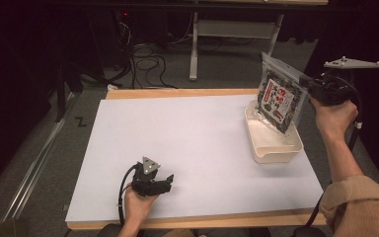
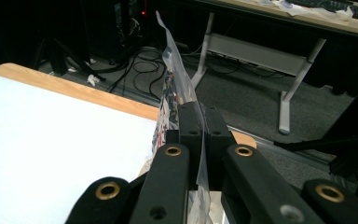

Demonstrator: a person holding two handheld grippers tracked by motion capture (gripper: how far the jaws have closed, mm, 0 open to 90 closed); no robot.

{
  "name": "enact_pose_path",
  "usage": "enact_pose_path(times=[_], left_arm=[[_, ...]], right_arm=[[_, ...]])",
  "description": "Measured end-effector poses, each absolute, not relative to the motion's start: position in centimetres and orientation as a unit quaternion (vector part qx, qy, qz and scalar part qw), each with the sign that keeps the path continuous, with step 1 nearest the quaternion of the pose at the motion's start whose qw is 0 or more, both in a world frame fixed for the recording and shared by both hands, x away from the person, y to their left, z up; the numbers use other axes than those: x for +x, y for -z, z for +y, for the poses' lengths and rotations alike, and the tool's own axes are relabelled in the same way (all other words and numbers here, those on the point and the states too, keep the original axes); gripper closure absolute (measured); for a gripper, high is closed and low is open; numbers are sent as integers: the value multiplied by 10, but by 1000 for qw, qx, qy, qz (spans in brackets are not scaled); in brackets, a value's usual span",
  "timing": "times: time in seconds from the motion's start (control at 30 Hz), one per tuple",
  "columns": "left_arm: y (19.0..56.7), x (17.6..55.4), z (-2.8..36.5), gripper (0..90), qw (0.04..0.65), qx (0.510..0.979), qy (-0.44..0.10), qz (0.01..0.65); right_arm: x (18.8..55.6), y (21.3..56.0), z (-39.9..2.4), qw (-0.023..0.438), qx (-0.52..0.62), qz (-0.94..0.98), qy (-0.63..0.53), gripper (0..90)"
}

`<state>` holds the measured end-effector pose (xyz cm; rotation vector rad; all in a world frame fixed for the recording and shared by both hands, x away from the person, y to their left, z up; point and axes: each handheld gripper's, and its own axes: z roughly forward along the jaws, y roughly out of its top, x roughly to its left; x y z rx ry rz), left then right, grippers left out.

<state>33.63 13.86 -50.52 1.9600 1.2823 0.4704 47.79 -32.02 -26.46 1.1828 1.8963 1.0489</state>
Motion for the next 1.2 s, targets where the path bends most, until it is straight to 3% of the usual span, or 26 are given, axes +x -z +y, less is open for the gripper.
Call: enact_pose_path(times=[0.8,1.2], left_arm=[[505,336,140,254,362,760,-192,504],[507,336,136,254,357,764,-190,502]], right_arm=[[481,315,-322,314,455,739,-384,894],[479,333,-367,289,504,715,-388,862]])
